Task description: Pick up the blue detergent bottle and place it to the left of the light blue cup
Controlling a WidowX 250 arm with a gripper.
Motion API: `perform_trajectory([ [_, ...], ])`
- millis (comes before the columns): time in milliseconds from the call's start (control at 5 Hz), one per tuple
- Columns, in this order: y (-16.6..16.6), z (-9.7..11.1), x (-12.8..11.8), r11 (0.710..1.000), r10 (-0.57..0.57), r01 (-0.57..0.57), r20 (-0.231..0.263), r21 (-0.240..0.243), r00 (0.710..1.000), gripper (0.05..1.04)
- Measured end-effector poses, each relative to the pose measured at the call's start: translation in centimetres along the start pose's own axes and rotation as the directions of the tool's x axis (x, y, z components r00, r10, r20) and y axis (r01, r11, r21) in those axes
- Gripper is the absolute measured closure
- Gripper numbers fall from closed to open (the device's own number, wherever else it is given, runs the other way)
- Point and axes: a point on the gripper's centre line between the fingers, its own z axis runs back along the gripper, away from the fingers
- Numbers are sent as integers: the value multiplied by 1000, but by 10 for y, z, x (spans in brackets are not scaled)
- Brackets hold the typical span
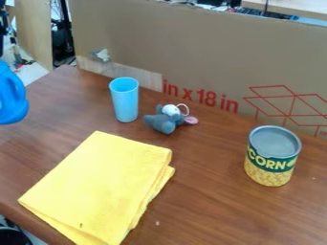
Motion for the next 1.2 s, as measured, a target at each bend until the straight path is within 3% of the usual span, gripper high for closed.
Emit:
perform_trajectory([
  [200, 2, 13, 20, 999, -42, 42, 17, -1, 999, 631],
  [600, -11, 4, 59, 987, -163, 162, 64, 21, 985, 631],
  [1000, -21, 2, 95, 970, -240, 242, 88, -7, 967, 631],
  [1200, -20, -1, 108, 966, -256, 258, 77, -28, 964, 631],
])
